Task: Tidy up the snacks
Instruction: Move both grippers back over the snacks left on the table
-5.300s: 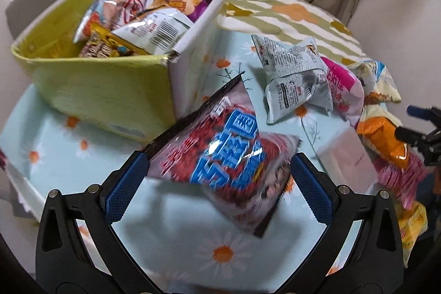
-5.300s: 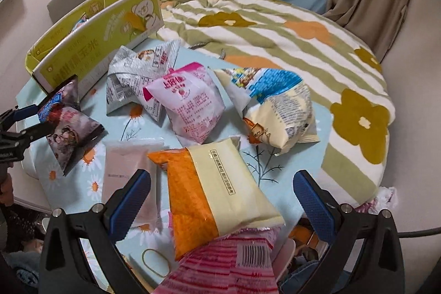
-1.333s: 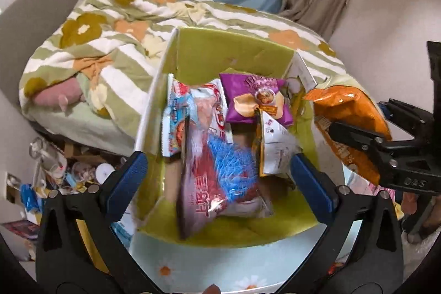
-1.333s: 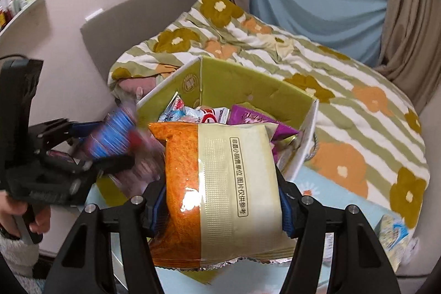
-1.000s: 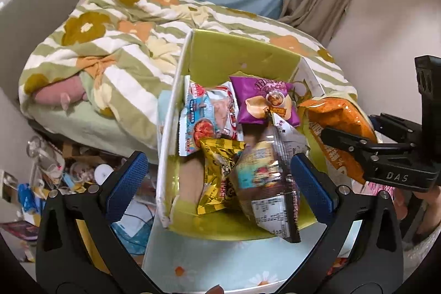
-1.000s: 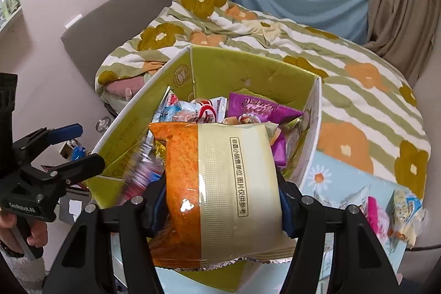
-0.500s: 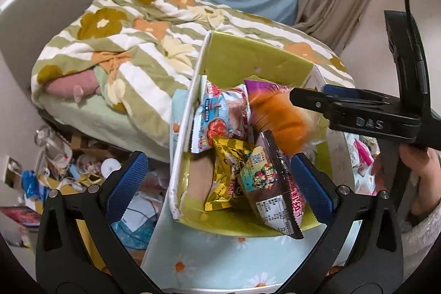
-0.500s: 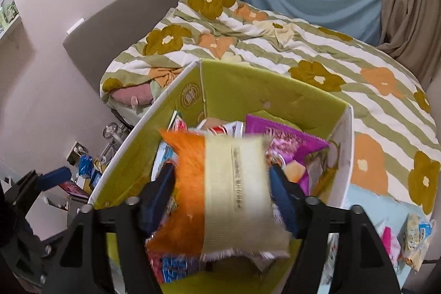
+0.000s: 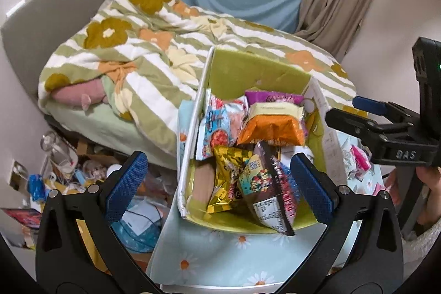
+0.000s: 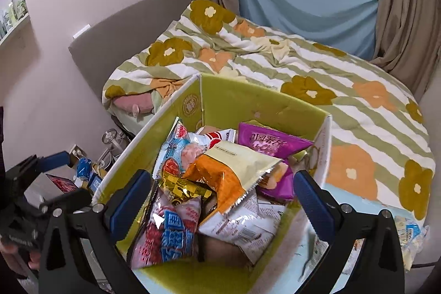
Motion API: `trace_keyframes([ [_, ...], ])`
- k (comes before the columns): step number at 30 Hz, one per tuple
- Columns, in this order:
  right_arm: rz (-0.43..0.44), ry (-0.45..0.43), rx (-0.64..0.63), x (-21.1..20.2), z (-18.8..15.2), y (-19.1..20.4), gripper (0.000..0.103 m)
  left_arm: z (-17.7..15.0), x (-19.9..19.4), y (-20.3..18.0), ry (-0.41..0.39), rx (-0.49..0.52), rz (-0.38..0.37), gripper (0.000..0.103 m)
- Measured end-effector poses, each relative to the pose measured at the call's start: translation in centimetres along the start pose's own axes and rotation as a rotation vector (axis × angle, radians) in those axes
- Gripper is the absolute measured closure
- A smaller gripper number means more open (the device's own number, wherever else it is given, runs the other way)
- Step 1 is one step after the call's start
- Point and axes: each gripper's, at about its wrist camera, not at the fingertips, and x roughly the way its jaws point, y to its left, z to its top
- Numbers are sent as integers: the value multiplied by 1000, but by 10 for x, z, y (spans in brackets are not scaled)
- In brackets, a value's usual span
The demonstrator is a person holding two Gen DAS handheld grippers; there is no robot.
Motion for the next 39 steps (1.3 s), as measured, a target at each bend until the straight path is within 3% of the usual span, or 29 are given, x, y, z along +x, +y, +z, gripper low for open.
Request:
trace_keyframes([
  [5,-26,-28,14,-38,-4,-1,0,13,-20,-16,-31,43,-15,0],
  [10,-108,-61,41,-77,-14,-9,0,20,-26,-42,-55,113,-40,0],
  [16,-158,-72,148,-124,-41,-48,0,20,-33,-91,-60,177,-112,0],
  [20,-248,-53,183,-156,-70,-83,0,12,-36,-138,-67,223,-154,0],
  [28,-310,-35,218,-206,-131,-155,0,-32,-17,-235,8,243,-199,0],
  [39,-257,43,190,-214,-211,-249,0,-142,46,-368,251,243,-287,0],
])
